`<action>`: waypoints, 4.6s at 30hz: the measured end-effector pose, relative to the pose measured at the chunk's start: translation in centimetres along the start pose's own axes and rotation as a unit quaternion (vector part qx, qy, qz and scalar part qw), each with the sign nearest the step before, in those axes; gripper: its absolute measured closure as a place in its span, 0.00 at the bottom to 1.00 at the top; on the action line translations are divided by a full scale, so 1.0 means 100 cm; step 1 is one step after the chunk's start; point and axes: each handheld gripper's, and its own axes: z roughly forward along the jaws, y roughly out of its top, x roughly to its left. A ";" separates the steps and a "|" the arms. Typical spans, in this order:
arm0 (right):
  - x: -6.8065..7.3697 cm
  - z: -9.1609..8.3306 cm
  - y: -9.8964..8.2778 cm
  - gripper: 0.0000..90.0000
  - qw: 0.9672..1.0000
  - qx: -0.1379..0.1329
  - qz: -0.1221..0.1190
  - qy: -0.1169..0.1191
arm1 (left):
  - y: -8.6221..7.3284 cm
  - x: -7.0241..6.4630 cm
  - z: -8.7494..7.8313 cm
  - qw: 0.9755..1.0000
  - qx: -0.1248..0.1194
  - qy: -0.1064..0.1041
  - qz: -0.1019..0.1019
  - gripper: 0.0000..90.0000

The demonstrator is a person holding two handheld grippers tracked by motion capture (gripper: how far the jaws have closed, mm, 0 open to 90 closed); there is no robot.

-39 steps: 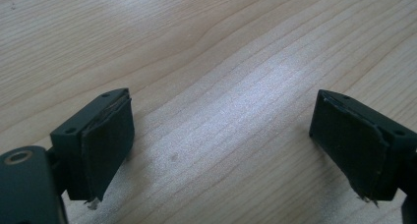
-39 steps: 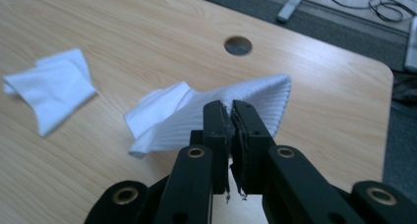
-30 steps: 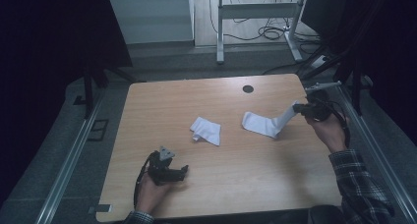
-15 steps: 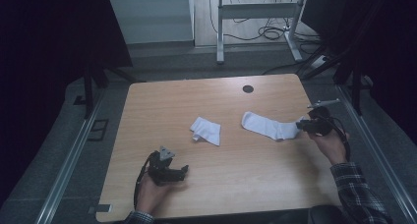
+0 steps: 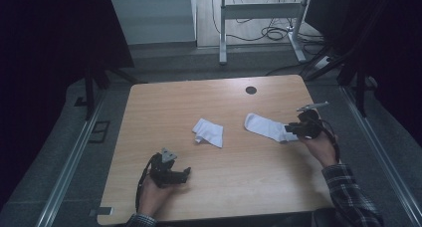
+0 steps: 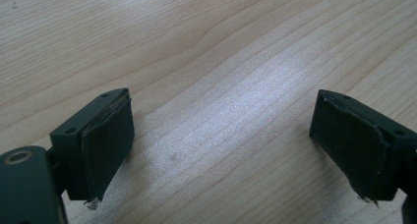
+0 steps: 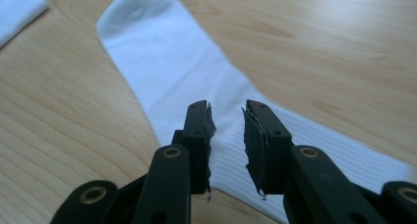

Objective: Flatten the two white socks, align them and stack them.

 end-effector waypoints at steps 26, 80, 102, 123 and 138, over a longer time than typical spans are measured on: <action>0.017 0.008 -0.029 0.69 0.999 -0.004 -0.022 0.032 | 0.038 -0.015 0.007 0.999 0.008 -0.041 0.011 0.15; -0.056 -0.009 -0.062 0.76 0.998 -0.007 0.042 -0.044 | 0.197 -0.103 0.173 0.997 -0.008 -0.049 0.053 0.79; -0.010 -0.034 -0.034 0.89 0.999 -0.041 -0.016 -0.003 | 0.184 -0.076 0.088 0.993 -0.047 -0.060 0.086 0.94; 0.080 -0.033 -0.016 0.89 0.991 -0.057 -0.093 0.082 | 0.091 -0.034 -0.013 0.996 -0.073 -0.037 0.035 0.94; 0.123 0.005 -0.035 0.88 0.985 0.002 -0.131 0.111 | 0.019 -0.029 -0.016 1.000 -0.010 -0.023 0.006 0.93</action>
